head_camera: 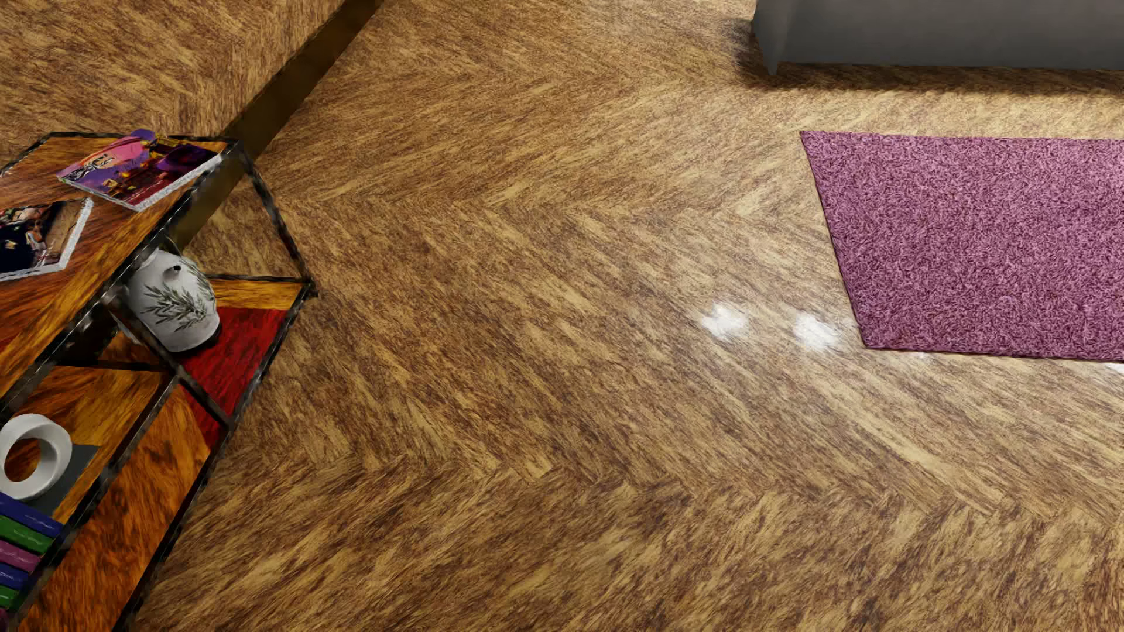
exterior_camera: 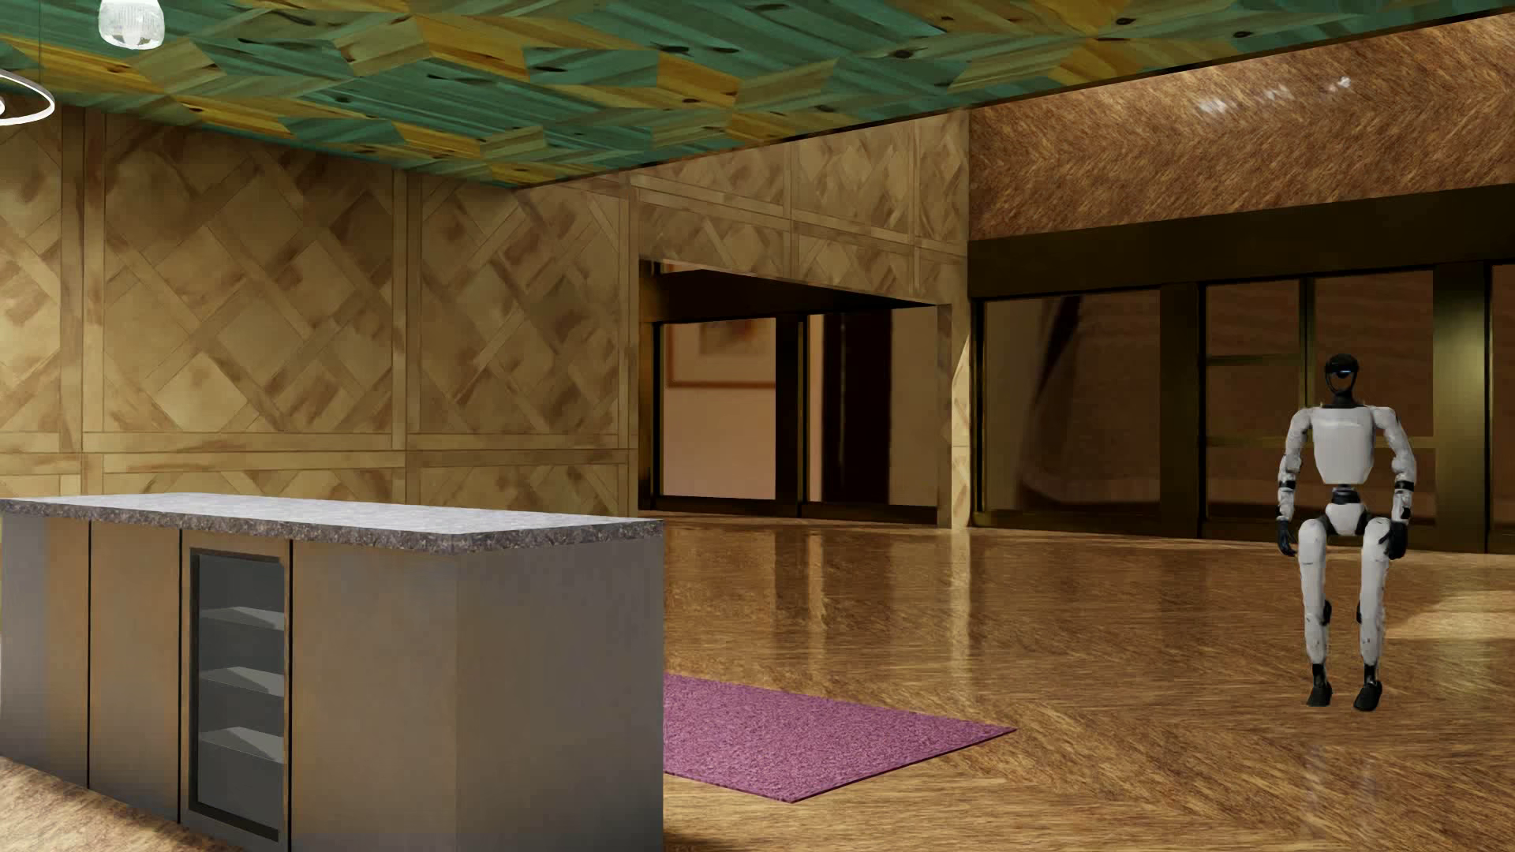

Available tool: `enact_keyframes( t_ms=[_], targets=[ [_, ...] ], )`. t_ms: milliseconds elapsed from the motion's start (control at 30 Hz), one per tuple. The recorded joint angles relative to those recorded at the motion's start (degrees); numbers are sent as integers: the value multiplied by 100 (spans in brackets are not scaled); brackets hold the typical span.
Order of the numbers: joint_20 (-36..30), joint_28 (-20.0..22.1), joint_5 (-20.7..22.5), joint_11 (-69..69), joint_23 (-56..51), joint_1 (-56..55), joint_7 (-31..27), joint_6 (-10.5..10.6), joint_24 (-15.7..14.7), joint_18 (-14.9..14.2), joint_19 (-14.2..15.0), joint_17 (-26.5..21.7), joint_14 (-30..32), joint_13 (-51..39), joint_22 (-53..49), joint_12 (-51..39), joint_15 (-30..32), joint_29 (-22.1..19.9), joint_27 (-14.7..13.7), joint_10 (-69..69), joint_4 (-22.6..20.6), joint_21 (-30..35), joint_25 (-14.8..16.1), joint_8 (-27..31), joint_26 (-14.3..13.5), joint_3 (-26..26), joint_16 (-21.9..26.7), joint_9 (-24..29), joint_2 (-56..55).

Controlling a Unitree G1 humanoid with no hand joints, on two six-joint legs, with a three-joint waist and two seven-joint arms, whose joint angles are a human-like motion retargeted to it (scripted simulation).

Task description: Walk around the counter

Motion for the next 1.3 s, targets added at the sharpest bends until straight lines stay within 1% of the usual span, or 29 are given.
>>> enact_keyframes(
  t_ms=[33, 67, 100, 200, 267, 333, 433, 467, 533, 600, 633, 700, 733, 767, 800, 833, 867, 900, 967, 1000, 1033, 1067, 1100, 1133, 1167, 1200, 1233, 1267, 1300],
  targets=[
    [-24, 0, 17, 563, -4, 6, 0, 20, 0, 0, 0, -16, 57, 25, -64, 22, -210, 0, 0, 41, -5, 34, 0, 0, 0, 10, 14, 13, -17],
    [-57, 0, 64, 1456, -3, 12, 0, 42, 0, 0, 0, -30, 86, 61, -131, 46, -931, 0, 0, 84, -19, 49, 0, 0, 0, -57, 33, 16, -53],
    [-66, 0, 84, 1652, -7, -18, 0, 50, 0, 0, 0, -46, 86, 103, -187, 58, -1389, 0, 0, 148, -57, -9, 0, 0, 0, -181, 43, 3, -239],
    [58, 0, -66, 3540, -167, 387, 0, -76, 0, 0, 0, -30, -134, 197, -586, -5, -1595, 0, 0, 263, -203, -246, 0, 0, 0, -406, 189, 383, -1264],
    [144, 0, -83, 4350, -253, 703, 0, -62, 0, 0, 0, -24, -570, 285, -888, -119, -1573, 0, 0, 155, -144, -271, 0, 0, 0, -744, 222, 509, -2013],
    [329, 0, -92, 4061, -208, 1013, 0, 108, 0, 0, 0, -91, -996, 447, -1001, -256, -1408, 0, 0, -44, 70, -297, 0, 0, 0, -1208, 110, 489, -2612],
    [145, 0, -249, 3165, 87, 1733, 0, 126, 0, 0, 0, -114, -1829, 542, -1257, -517, -663, 0, 0, -287, 155, -152, 0, 0, 0, -1384, 231, 606, -3345],
    [130, 0, -298, 2860, 209, 1913, 0, 110, 0, 0, 0, -92, -1979, 542, -1251, -611, -523, 0, 0, -309, 162, -105, 0, 0, 0, -1441, 241, 616, -3544],
    [27, 0, -364, 2501, 363, 2296, 0, 103, 0, 0, 0, -92, -2062, 557, -1197, -747, -563, 0, 0, -330, 231, 19, 0, 0, 0, -1595, 237, 612, -3773],
    [99, 0, -374, 2920, 495, 2580, 0, 143, 0, 0, 0, -86, -1747, 626, -947, -706, -706, 0, 0, -247, 385, -38, 0, 0, 0, -1785, 199, 553, -3937],
    [-13, 0, -355, 3271, 569, 2574, 0, 207, 0, 0, 0, -97, -1292, 624, -817, -606, -752, 0, 0, -27, 463, -68, 0, 0, 0, -1891, 156, 508, -3975],
    [-256, 0, -131, 3838, 738, 2268, 0, 340, 0, 0, 0, -99, 326, 556, -334, -408, -1083, 0, 0, 1097, 665, 51, 0, 0, 0, -1847, 86, 481, -3737],
    [-322, 0, -25, 3904, 732, 1831, 0, 278, 0, 0, 0, -72, 1173, 509, -99, -304, -1304, 0, 0, 2096, 677, 50, 0, 0, 0, -1704, 71, 478, -3460],
    [-376, 0, 87, 3854, 614, 1239, 0, 225, 0, 0, 0, -49, 1610, 466, 44, -216, -1495, 0, 0, 3292, 688, 23, 0, 0, 0, -1537, 93, 520, -3102],
    [-373, 0, 195, 3744, 425, 629, 0, 184, 0, 0, 0, -47, 1610, 416, 52, -92, -1661, 0, 0, 4351, 699, 10, 0, 0, 0, -1323, 126, 601, -2677],
    [-246, 0, 265, 3518, 234, 26, 0, 95, 0, 0, 0, -30, 1464, 350, 73, 52, -1771, 0, 0, 4949, 656, -2, 0, 0, 0, -998, 114, 635, -2204],
    [-208, 0, 259, 3198, 32, -582, 0, -12, 0, 0, 0, -37, 1396, 265, 79, 159, -1806, 0, 0, 5009, 573, -30, 0, 0, 0, -694, 112, 660, -1708],
    [-305, 0, 257, 2801, -186, -1109, 0, -104, 0, 0, 0, -53, 1487, 194, 134, 195, -1759, 0, 0, 4541, 499, -132, 0, 0, 0, -395, 139, 715, -1182],
    [-252, 0, 202, 2079, -633, -1861, 0, -226, 0, 0, 0, -123, 2134, 151, 105, 383, -1777, 0, 0, 2635, 434, -295, 0, 0, 0, 169, 189, 719, -133],
    [-230, 0, 168, 1803, -828, -2106, 0, -267, 0, 0, 0, -183, 2122, 68, 65, 451, -1885, 0, 0, 1575, 475, -261, 0, 0, 0, 436, 210, 693, 322],
    [-204, 0, 155, 1639, -1006, -2343, 0, -272, 0, 0, 0, -245, 1486, -25, 36, 485, -2028, 0, 0, 736, 512, -307, 0, 0, 0, 606, 215, 637, 688],
    [-197, 0, 125, 1575, -1111, -2522, 0, -284, 0, 0, 0, -296, 473, -130, 3, 527, -2167, 0, 0, 257, 559, -319, 0, 0, 0, 744, 234, 604, 1021],
    [-186, 0, 67, 1602, -1144, -2632, 0, -325, 0, 0, 0, -321, -90, -239, -7, 550, -2228, 0, 0, 229, 648, -331, 0, 0, 0, 889, 245, 595, 1257],
    [-157, 0, 22, 1722, -1109, -2750, 0, -350, 0, 0, 0, -304, 352, -299, 20, 567, -2148, 0, 0, 367, 691, -401, 0, 0, 0, 1033, 235, 597, 1415],
    [-186, 0, -94, 1986, -1010, -2955, 0, -390, 0, 0, 0, -270, 1385, -248, 70, 593, -1849, 0, 0, 577, 606, -494, 0, 0, 0, 1178, 222, 589, 1549],
    [-189, 0, -259, 2476, -868, -3081, 0, -505, 0, 0, 0, -197, 2215, -185, 162, 581, -1184, 0, 0, 1047, 499, -582, 0, 0, 0, 1188, 193, 524, 1436],
    [-254, 0, -404, 3265, -651, -2985, 0, -617, 0, 0, 0, -121, 2477, -93, 292, 562, -303, 0, 0, 1405, 275, -568, 0, 0, 0, 1015, 175, 464, 1211],
    [-326, 0, -466, 4327, -482, -2734, 0, -624, 0, 0, 0, -120, 2378, 16, 371, 498, 352, 0, 0, 1582, 45, -460, 0, 0, 0, 789, 150, 412, 744],
    [-180, 0, -584, 5428, -438, -2378, 0, -645, 0, 0, 0, -124, 2116, 132, 417, 436, 348, 0, 0, 1582, -185, -390, 0, 0, 0, 577, 95, 376, 106]
  ],
)
